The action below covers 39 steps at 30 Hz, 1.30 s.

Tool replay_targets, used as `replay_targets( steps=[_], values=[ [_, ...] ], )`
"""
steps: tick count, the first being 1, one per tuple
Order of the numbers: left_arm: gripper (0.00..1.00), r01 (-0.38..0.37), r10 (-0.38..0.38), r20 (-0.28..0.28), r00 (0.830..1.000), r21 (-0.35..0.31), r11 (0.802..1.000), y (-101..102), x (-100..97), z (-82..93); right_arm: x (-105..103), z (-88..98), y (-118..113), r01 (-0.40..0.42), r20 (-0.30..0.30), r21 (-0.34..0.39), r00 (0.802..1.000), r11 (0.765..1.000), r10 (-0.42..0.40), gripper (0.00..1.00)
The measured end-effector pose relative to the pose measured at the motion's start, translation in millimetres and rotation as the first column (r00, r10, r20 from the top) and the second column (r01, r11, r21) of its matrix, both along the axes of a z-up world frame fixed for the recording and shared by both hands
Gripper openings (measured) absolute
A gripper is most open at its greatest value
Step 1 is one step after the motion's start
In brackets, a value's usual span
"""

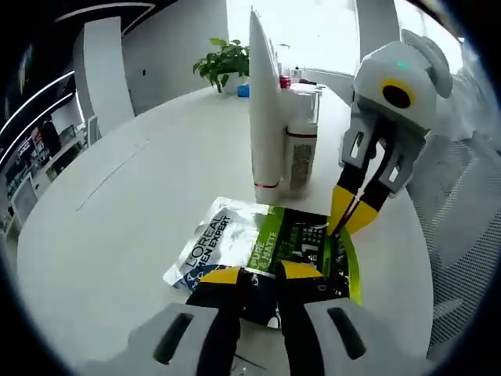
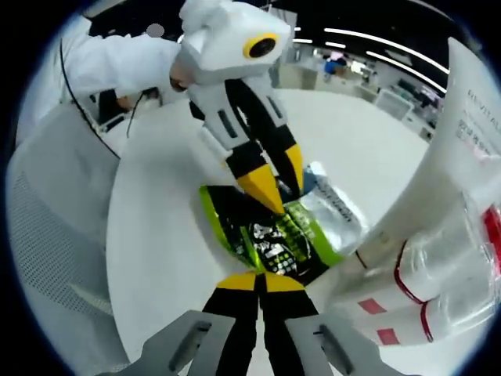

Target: Arrange the skincare products in the storage area until every visible bottle or jar stands upright without overlapping.

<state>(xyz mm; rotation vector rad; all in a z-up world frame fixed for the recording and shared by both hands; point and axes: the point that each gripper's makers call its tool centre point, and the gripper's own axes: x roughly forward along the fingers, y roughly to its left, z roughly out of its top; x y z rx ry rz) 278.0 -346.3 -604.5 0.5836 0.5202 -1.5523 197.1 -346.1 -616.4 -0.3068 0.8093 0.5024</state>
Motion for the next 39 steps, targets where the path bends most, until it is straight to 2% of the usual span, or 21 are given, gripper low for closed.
replay_targets(
  steps=[3,7,8,14,18,24,39],
  values=[
    [0.2,-0.001,0.001,-0.021,1.0,-0.019,1.0,-7.8,-0.7,0.1,0.0,-0.2,-0.4,-0.001,-0.001,0.001,1.0,1.0,0.001,0.0],
    [0.2,0.015,-0.015,0.001,1.0,-0.029,0.999,-15.7,-0.6,-0.2,0.1,-0.4,-1.3,0.002,-0.005,0.003,1.0,1.0,-0.002,0.0],
    [0.19,0.04,-0.039,0.037,0.999,-0.022,0.999,-15.7,-0.9,0.1,0.1,-0.4,-1.4,0.002,-0.005,0.004,1.0,1.0,-0.002,0.0],
    [0.16,0.127,-0.126,0.114,0.985,0.0,0.992,-15.2,-6.2,-1.3,-0.1,-0.3,-1.1,0.0,-0.003,0.003,1.0,1.0,0.0,0.0],
    [0.09,0.166,-0.166,0.118,0.979,0.01,0.986,-14.2,-11.8,-3.0,-0.2,-0.2,-1.7,0.003,-0.004,-0.002,1.0,1.0,-0.003,0.0],
    [0.09,0.172,-0.171,0.123,0.978,0.007,0.985,-14.6,-10.6,-3.2,-3.4,0.6,-3.2,0.01,-0.018,-0.004,1.0,1.0,-0.01,0.0],
    [0.08,0.167,-0.166,0.076,0.983,-0.006,0.986,-13.2,-10.6,-6.0,-24.4,-1.1,-8.9,0.048,-0.064,0.004,0.997,0.999,-0.048,0.01]
  ],
)
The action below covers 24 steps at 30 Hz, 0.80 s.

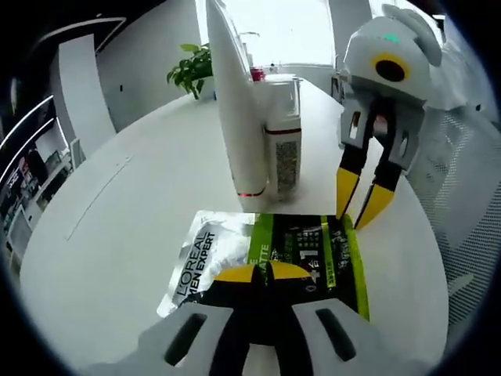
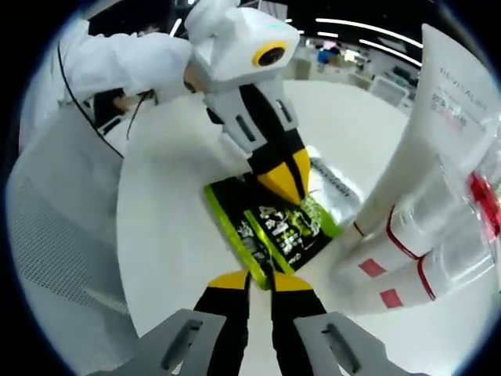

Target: Arrange the skincare products in the storage area until every visible bottle or jar stands upright without overlapping.

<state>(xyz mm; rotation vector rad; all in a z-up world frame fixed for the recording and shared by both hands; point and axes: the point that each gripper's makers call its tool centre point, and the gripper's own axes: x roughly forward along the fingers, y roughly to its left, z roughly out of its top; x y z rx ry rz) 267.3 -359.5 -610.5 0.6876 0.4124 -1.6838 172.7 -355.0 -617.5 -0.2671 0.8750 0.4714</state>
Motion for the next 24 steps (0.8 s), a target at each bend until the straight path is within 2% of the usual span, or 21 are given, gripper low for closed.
replay_targets(
  steps=[6,13,24],
  values=[
    [0.07,-0.008,0.008,-0.01,1.0,-0.008,1.0,0.6,0.2,-0.5,-5.7,1.8,1.6,0.016,-0.005,0.016,1.0,1.0,-0.016,0.03],
    [0.07,-0.011,0.011,-0.004,1.0,-0.001,1.0,-0.4,-2.1,0.1,-7.7,-1.7,1.7,0.039,-0.006,0.03,0.999,0.999,-0.039,0.01],
    [0.15,-0.054,0.054,0.016,0.998,0.003,0.999,0.8,-2.0,4.3,-6.8,-2.0,0.2,0.045,-0.002,0.027,0.999,0.999,-0.045,0.0]
  ],
)
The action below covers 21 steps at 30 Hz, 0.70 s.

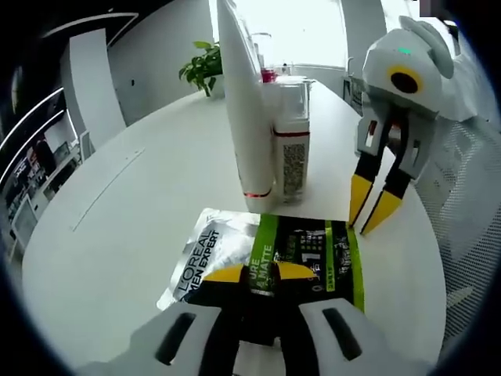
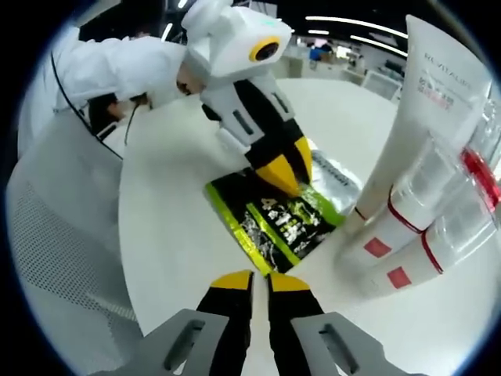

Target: Arrange the skincare products in the storage area until every visible bottle or jar stands upright without overlapping.

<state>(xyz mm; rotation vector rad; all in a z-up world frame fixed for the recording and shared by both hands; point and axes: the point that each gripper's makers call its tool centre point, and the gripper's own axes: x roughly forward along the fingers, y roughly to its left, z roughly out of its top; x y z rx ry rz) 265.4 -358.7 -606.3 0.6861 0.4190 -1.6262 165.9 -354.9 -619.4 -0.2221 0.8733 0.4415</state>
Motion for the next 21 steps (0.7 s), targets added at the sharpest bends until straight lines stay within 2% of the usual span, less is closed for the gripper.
replay_targets(
  steps=[5,10,12,17,21],
  values=[
    [0.2,-0.013,0.013,0.0,1.0,0.004,1.0,5.9,-3.4,3.0,-0.3,0.3,0.5,0.001,0.005,0.006,1.0,1.0,-0.001,0.0],
    [0.21,-0.035,0.034,-0.026,0.999,-0.028,0.999,10.2,-7.1,19.5,-0.5,0.6,2.1,0.006,0.003,0.018,1.0,1.0,-0.006,0.01],
    [0.21,-0.044,0.044,-0.019,0.999,-0.033,0.998,12.8,-9.5,25.6,0.0,1.6,1.7,0.006,0.008,0.007,1.0,1.0,-0.006,0.01],
    [0.2,-0.096,0.095,-0.02,0.995,-0.035,0.995,21.1,-6.4,33.3,1.9,6.0,-0.1,0.003,0.023,-0.013,1.0,1.0,-0.002,0.07],
    [0.24,-0.125,0.125,-0.019,0.992,-0.03,0.992,30.9,-4.8,37.8,2.4,15.7,-0.6,0.012,0.055,-0.025,0.998,1.0,-0.01,0.12]
  ],
)
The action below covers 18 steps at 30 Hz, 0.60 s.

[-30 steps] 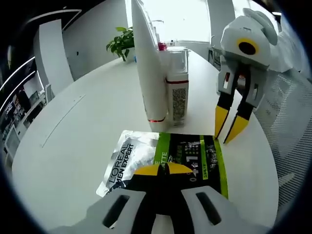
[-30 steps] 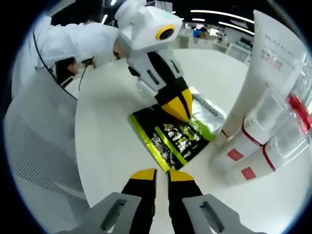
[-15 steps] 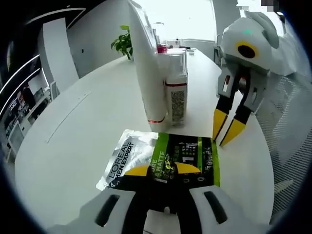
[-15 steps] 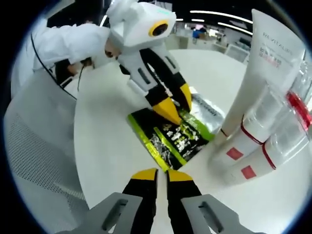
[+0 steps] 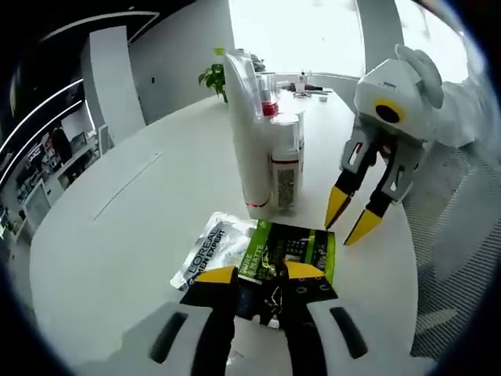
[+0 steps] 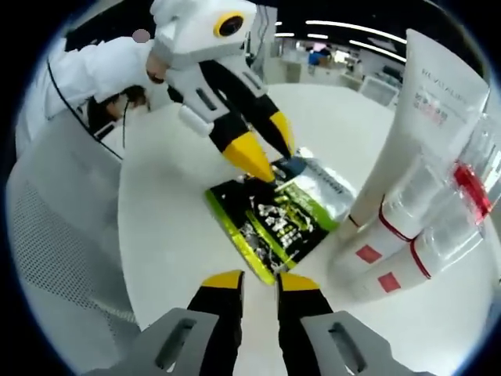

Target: Arrange the skincare products in the storage area until every visible bottle or jar stands upright without overlapping.

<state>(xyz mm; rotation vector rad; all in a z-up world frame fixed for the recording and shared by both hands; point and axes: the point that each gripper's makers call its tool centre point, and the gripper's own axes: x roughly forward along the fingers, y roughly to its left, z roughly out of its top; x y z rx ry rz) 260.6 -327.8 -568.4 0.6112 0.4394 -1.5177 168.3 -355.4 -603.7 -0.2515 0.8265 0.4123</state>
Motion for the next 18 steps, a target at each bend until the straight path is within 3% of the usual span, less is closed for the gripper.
replay_targets(
  steps=[4,8,13,18],
  values=[
    [0.24,-0.04,0.04,0.005,0.999,-0.017,0.999,6.9,2.7,8.6,1.5,10.1,-2.0,0.028,0.032,0.009,0.999,1.0,-0.028,0.19],
    [0.26,-0.055,0.054,-0.024,0.998,-0.04,0.998,12.2,-4.0,19.4,-0.4,17.8,-3.1,0.062,0.054,0.028,0.997,0.998,-0.063,0.26],
    [0.29,-0.073,0.072,-0.016,0.997,-0.051,0.996,18.4,-8.1,27.5,-5.7,27.3,-6.6,0.113,0.074,0.039,0.991,0.993,-0.116,0.42],
    [0.35,-0.094,0.091,-0.049,0.995,-0.063,0.994,25.2,-14.7,32.8,-10.8,33.5,-14.1,0.175,0.088,0.052,0.98,0.983,-0.18,0.59]
  ],
)
